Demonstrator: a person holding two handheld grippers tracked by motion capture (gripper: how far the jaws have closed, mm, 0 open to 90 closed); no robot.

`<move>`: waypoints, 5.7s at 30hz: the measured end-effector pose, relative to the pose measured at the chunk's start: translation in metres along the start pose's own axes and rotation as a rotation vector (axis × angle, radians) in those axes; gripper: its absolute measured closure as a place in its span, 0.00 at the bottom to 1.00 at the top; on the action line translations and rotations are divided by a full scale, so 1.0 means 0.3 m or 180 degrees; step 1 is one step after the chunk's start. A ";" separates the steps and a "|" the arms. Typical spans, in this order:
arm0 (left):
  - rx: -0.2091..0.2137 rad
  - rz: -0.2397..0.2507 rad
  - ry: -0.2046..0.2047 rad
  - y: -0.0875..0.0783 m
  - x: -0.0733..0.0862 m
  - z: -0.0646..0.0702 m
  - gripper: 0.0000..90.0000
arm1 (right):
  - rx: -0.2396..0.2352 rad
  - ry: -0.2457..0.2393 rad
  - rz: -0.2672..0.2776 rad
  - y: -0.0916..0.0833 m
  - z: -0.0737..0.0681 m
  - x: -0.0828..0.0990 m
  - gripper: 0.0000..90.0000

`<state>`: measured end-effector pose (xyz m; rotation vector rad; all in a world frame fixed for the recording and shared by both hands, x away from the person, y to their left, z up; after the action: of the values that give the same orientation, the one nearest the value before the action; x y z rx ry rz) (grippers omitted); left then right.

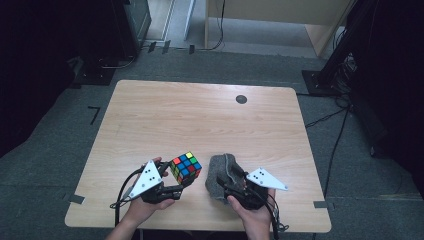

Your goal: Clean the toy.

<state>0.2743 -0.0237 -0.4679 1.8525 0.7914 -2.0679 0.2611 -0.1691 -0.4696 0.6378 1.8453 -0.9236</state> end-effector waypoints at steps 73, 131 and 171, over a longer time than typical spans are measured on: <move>0.0378 0.0193 -0.0932 0.030 -0.083 0.099 0.37 | -0.0026 -0.0389 0.0300 0.069 -0.266 0.040 0.34; -0.0133 -0.0118 0.0885 -0.016 0.026 0.026 0.37 | -0.0754 0.0188 -0.0048 -0.044 -0.132 -0.064 0.22; 0.0481 -0.0425 0.0591 0.018 0.076 0.108 0.37 | -0.0555 -0.0439 0.0113 -0.079 -0.208 -0.078 0.83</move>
<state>0.2465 -0.0423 -0.4899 2.1532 0.8453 -2.1098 0.2210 -0.1330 -0.4239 0.4857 1.7624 -0.7546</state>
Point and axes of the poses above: each handheld gripper's, and its own axes: y roughly forward along the jaws, x roughly out of its underside, z roughly to its right, the point moved 10 cm from there along y, roughly forward along the jaws, and after that the axes turned 3 degrees about -y, right-handed, at the moved point
